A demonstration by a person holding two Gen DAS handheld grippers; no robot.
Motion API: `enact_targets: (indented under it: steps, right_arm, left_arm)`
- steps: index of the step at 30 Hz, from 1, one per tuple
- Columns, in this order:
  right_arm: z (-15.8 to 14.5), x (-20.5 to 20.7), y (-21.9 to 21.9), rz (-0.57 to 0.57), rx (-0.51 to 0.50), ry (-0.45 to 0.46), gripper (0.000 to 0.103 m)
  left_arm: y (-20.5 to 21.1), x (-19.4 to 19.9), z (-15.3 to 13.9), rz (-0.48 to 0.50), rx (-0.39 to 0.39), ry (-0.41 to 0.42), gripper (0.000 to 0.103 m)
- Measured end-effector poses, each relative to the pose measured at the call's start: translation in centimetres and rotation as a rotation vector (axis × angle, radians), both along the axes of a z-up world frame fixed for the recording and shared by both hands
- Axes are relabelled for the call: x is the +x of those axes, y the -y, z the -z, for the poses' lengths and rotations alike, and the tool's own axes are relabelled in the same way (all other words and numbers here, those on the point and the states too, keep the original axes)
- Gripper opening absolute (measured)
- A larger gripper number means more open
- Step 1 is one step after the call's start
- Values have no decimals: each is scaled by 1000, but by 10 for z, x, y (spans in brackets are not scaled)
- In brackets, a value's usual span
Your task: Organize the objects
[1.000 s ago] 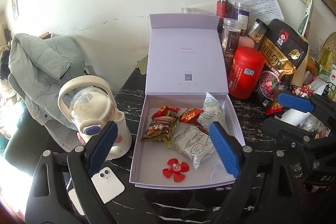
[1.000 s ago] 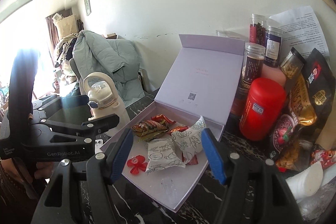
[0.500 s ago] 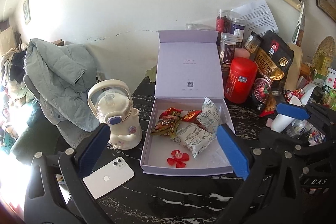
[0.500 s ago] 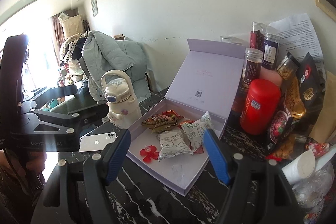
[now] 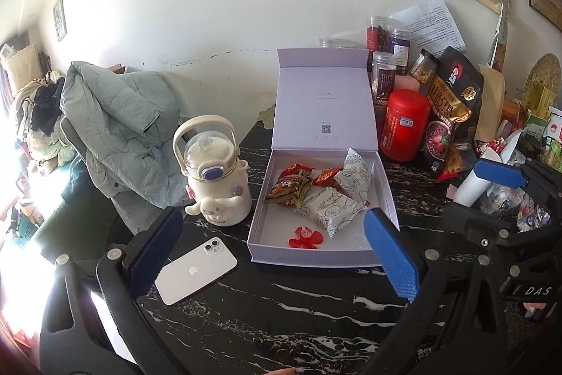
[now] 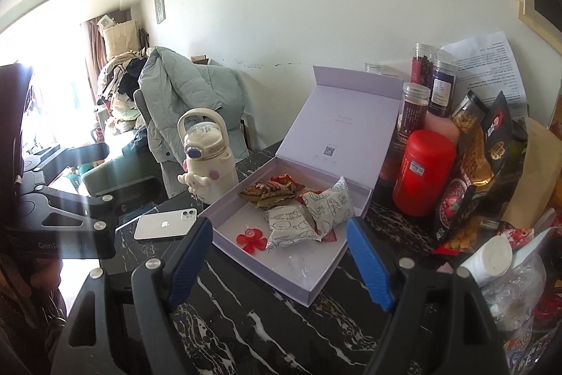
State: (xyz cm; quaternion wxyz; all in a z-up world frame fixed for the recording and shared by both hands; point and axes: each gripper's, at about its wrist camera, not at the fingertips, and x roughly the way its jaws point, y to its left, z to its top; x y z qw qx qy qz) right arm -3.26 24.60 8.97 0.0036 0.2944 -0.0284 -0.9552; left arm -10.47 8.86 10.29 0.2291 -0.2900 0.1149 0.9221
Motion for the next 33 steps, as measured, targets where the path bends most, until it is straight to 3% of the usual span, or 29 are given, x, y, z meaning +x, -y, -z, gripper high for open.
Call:
enact_targets:
  steps: [9, 33]
  right_arm:
    - [8, -2, 18, -56, 30, 15, 80]
    - [27, -15, 35, -101, 38, 80, 80]
  left_arm:
    - [18, 5, 24, -28, 13, 67, 103]
    - [38, 7, 43, -60, -10, 100, 103]
